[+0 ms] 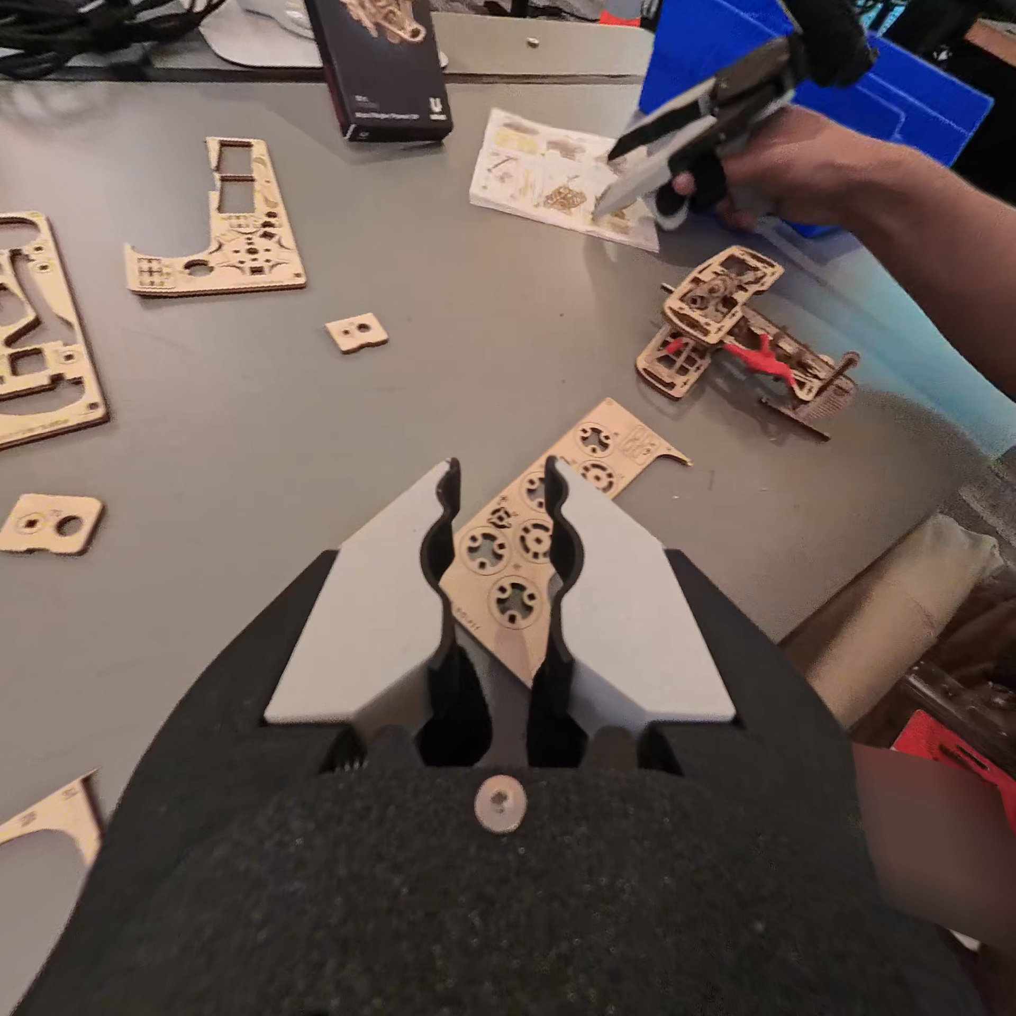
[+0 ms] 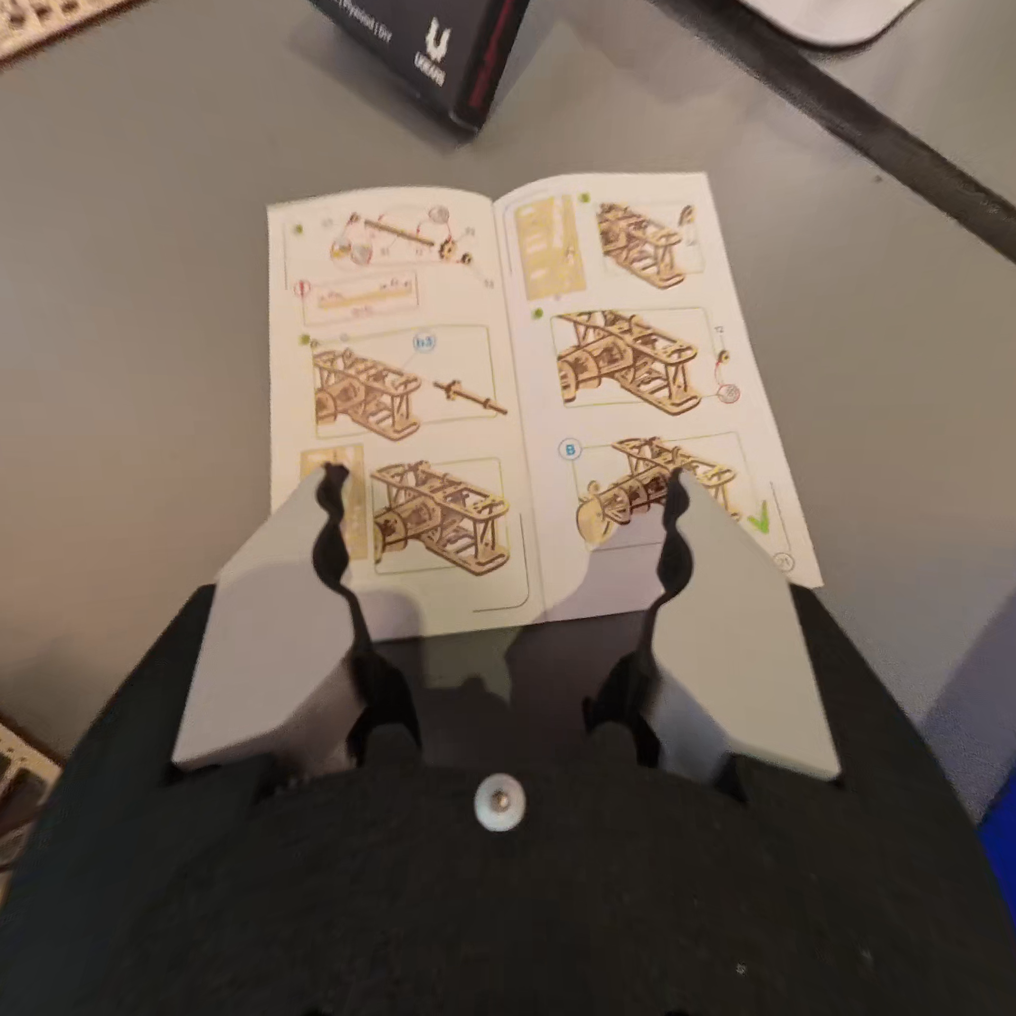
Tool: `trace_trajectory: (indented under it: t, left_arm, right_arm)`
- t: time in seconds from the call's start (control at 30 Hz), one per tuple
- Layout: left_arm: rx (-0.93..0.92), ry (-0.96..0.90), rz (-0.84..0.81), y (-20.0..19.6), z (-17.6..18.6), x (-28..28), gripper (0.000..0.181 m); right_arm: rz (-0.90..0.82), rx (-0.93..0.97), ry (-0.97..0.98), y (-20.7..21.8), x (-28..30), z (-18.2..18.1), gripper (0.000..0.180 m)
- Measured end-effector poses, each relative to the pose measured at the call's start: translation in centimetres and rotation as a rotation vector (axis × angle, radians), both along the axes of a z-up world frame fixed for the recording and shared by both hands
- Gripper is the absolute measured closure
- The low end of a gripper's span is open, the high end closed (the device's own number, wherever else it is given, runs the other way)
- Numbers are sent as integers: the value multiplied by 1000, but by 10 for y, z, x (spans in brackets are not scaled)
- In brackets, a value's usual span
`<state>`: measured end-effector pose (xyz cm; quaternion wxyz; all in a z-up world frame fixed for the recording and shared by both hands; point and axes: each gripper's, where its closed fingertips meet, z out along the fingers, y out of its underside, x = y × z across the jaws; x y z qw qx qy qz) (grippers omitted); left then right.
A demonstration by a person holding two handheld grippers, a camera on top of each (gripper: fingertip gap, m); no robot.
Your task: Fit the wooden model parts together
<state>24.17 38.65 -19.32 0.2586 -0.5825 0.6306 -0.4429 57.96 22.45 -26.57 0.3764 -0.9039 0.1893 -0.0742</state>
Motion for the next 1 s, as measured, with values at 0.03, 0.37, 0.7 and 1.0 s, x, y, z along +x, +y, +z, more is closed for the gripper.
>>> trace_trajectory:
  t: [0.03, 0.37, 0.7, 1.0]
  left_arm:
    - [-2, 2, 13, 5, -1, 1, 153]
    - [-59, -35, 68, 25, 6, 1, 152]
    - [-68, -74, 131, 47, 10, 8, 152]
    - [-123, -115, 268, 90, 16, 0, 152]
  right_arm:
    - [-15, 5, -7, -1, -2, 0, 65]
    - [-49, 29, -22, -7, -11, 0, 64]
    - [-177, 29, -22, -14, -28, 0, 64]
    - [-177, 29, -21, -13, -28, 0, 64]
